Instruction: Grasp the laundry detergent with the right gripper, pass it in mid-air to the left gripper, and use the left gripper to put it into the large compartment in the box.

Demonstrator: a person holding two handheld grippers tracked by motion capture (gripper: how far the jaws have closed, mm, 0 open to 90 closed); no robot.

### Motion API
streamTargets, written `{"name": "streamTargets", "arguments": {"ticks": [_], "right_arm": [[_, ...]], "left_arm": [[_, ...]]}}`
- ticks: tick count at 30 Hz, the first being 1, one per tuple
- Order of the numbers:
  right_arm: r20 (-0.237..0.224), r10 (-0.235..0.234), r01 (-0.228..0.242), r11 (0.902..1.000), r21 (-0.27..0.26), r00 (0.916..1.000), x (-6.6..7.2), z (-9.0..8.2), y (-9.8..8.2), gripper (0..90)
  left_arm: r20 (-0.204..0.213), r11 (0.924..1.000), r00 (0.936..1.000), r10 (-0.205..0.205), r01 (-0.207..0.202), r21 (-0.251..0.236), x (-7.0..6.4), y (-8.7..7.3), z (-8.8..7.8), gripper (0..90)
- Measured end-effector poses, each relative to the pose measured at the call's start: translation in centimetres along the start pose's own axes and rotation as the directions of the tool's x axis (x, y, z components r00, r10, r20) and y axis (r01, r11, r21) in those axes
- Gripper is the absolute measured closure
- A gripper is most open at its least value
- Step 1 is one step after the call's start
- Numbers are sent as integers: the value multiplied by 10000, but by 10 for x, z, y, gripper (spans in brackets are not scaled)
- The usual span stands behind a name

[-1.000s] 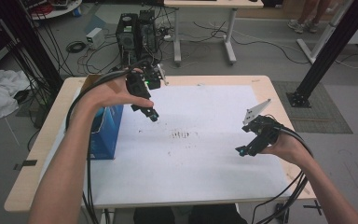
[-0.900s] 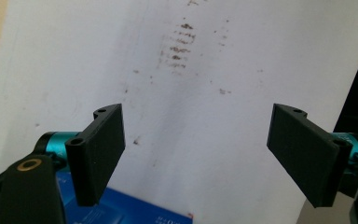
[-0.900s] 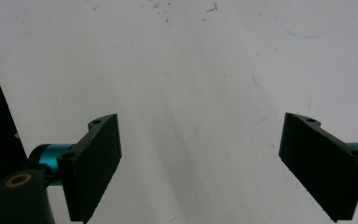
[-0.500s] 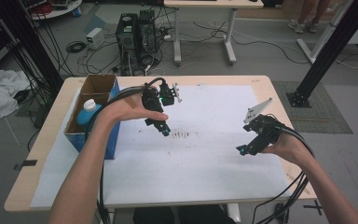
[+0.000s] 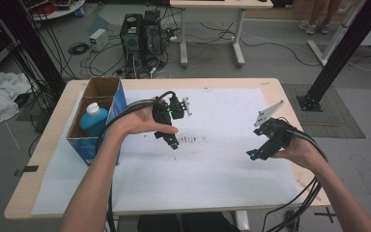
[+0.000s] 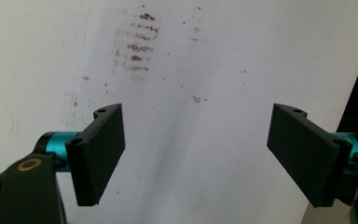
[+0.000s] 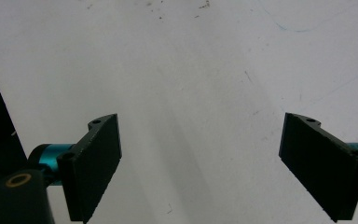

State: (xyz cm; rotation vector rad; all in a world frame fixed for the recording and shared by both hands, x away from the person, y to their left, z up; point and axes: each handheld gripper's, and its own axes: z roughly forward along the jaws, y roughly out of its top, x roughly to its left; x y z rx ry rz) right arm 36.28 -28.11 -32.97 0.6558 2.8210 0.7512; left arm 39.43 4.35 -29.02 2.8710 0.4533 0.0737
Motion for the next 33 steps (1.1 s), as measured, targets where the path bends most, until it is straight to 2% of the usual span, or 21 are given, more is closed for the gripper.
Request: {"name": "streamTargets", "arguments": {"ticks": [24,33], "right_arm": [[75,74,-74,10000,33,9999,0,0,0,121],[128,115,-114,9999,-118,9999,2,2,2,121]], "left_arm": [[-41,10000,10000,78,-78,12,-1,0,-1,193],[-57,9999,10000,36,-37,-157,-2,-2,-2,193]]}}
